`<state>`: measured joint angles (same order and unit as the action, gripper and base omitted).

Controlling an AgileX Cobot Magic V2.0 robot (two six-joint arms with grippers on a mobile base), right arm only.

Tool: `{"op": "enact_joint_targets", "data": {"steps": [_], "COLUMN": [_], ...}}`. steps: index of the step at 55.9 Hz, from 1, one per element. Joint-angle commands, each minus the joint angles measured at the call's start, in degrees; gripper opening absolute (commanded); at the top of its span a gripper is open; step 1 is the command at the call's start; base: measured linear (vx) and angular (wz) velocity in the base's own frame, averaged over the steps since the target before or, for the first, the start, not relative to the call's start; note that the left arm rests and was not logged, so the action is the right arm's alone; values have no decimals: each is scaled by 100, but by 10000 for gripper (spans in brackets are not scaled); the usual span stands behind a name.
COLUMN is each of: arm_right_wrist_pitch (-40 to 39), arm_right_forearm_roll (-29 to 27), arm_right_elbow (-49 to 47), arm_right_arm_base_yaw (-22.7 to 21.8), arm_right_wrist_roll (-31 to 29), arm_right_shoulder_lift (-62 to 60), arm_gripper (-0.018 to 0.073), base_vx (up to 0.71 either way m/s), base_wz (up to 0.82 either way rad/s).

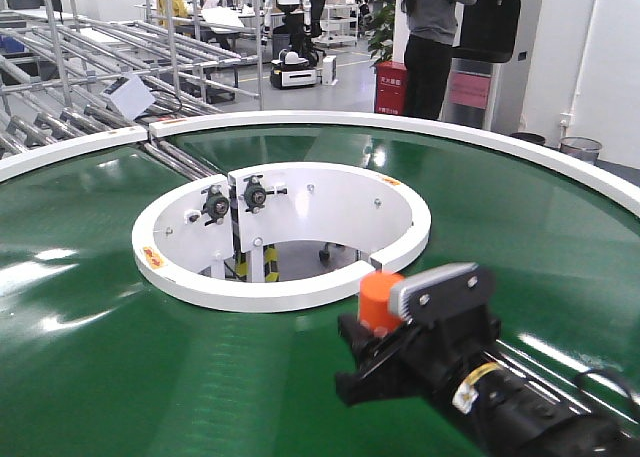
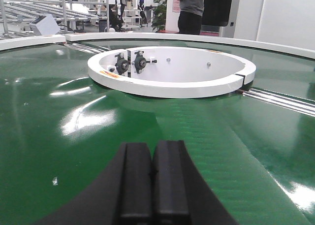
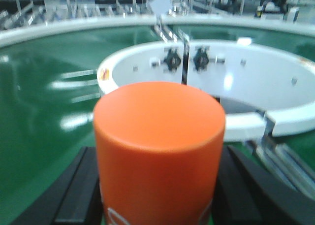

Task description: Grab orange capacitor from left shelf to right conveyor

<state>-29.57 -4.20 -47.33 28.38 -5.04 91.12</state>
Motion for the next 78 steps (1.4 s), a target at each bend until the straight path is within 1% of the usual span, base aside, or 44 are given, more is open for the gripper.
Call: {"op": "enact_joint_targets", "data": {"steps": [1, 10, 21, 25, 34, 44, 50, 57, 63, 69, 75, 78], "arm_right_wrist_pitch": [-802, -1362, -1383, -1529, -2258, -2930, -3007, -2914, -2785, -2553, -2406, -2405], "arm_right_forearm_roll": [158, 134, 161, 161, 161, 161, 161, 161, 161, 155, 155, 155], "arm_right_elbow": [-171, -171, -171, -171, -171, -171, -171, -171, -171, -171, -171, -171], "arm_right_arm_base_yaw": [-22, -22, -22, -22, -22, -22, -22, -22, -22, -22, -22, -22], "arm_right_wrist_roll": [52, 117, 117, 234, 652, 694, 694, 689, 689, 689, 689, 689], "arm_right_shoulder_lift": [261, 1052, 1637, 1772, 2038, 2389, 2521, 2557, 2565, 2565, 2565, 2565], "arm_gripper": [-8, -8, -7, -7, -7, -6, -2, 12, 49, 114, 217, 286], "base_vx": [0, 0, 0, 0, 0, 0, 0, 0, 0, 0, 0, 0], "base_wz": [0, 0, 0, 0, 0, 0, 0, 0, 0, 0, 0, 0]}}
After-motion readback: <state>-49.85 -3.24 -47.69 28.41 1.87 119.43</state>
